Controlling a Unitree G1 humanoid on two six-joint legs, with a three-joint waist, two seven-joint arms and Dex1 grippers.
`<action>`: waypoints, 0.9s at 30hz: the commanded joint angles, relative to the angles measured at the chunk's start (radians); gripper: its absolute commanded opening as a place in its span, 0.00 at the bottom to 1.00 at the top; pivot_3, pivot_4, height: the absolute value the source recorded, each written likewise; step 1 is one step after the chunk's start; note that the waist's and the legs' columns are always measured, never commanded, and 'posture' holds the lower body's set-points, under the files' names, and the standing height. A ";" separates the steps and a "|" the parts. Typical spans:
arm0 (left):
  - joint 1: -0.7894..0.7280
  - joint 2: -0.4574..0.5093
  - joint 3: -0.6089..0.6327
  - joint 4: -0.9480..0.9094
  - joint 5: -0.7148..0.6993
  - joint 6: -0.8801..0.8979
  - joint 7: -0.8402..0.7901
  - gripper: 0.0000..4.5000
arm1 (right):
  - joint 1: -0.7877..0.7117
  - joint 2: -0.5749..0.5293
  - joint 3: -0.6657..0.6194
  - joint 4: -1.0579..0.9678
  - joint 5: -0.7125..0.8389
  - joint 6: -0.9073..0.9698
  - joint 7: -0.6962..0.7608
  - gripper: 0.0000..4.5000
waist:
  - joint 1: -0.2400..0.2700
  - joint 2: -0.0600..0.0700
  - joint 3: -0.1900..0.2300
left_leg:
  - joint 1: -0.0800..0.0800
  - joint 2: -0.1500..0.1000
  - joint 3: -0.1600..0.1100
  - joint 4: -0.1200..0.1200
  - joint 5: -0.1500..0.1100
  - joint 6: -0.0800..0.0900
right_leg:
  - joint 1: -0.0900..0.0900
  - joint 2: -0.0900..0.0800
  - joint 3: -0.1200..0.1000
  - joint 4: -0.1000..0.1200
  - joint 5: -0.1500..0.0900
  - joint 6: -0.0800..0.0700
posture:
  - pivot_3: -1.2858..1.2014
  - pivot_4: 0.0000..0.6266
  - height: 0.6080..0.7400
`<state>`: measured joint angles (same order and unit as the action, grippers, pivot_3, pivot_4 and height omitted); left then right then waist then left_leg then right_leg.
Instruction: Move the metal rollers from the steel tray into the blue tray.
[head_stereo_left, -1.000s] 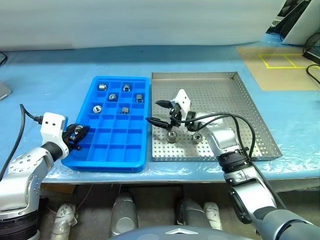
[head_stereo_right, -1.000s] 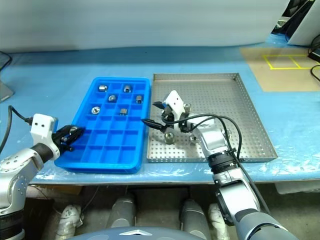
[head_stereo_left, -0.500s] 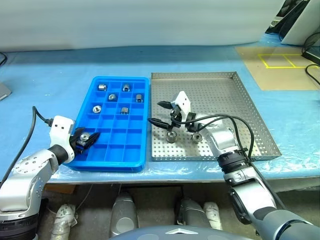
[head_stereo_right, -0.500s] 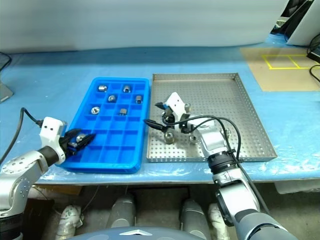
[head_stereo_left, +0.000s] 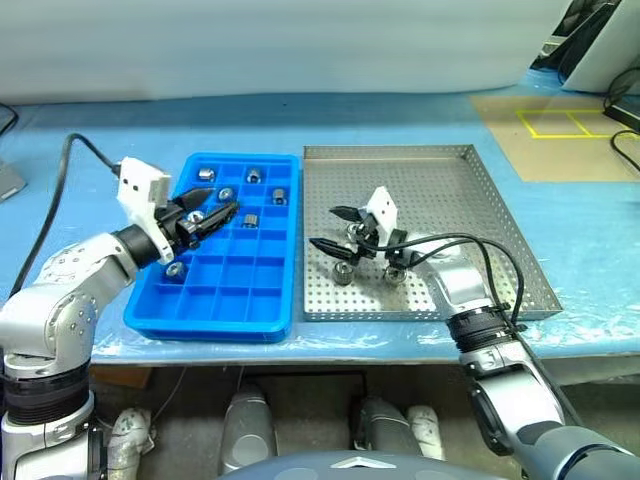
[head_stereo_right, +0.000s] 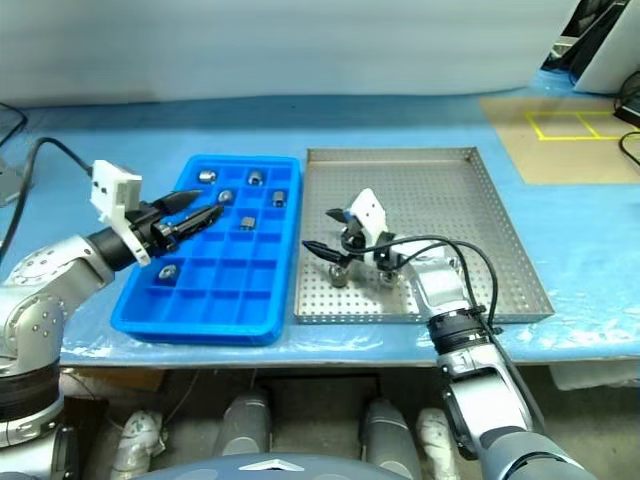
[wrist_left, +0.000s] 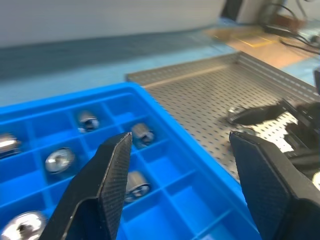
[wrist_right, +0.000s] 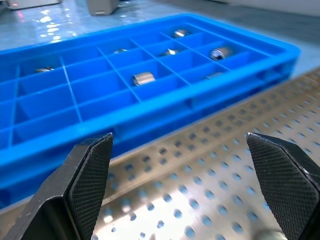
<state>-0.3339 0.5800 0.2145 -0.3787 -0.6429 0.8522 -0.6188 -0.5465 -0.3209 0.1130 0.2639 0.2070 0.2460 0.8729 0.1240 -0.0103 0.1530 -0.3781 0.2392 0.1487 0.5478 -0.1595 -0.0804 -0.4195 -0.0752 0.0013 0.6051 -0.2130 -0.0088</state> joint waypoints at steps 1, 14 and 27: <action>-0.076 0.011 -0.220 0.111 0.111 -0.082 -0.104 0.73 | 0.009 -0.047 -0.093 -0.060 0.054 0.017 -0.016 1.00 | 0.002 0.000 0.000 | 0.000 0.000 0.000 0.000 0.001 0.000 | 0.000 0.000 0.000 0.000 0.000 0.000 | 0.55 0.24 1.00; -0.463 -0.178 -0.625 0.707 0.403 -0.436 -0.487 0.73 | 0.341 -0.288 -0.262 -0.469 0.272 0.308 0.043 1.00 | -0.032 0.000 0.000 | 0.000 -0.001 0.001 0.000 0.002 0.004 | 0.001 0.000 0.003 0.000 0.001 0.002 | 0.46 0.24 1.00; -0.644 -0.274 -0.734 1.115 0.671 -0.804 -0.679 0.73 | 0.472 -0.298 -0.257 -0.686 0.343 0.401 -0.048 1.00 | -0.060 0.000 0.000 | 0.007 -0.001 0.003 0.000 0.002 0.005 | 0.008 0.000 0.006 -0.003 0.000 0.000 | 0.42 0.24 1.00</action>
<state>-0.9571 0.3192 -0.5141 0.7067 0.0028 0.0778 -1.3028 -0.0727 -0.6172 -0.1377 -0.3784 0.5290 0.6452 0.8369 0.0643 -0.0100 0.1527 -0.3695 0.2379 0.1520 0.5478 -0.1572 -0.0755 -0.4107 -0.0753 0.0076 0.6020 -0.2129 -0.0086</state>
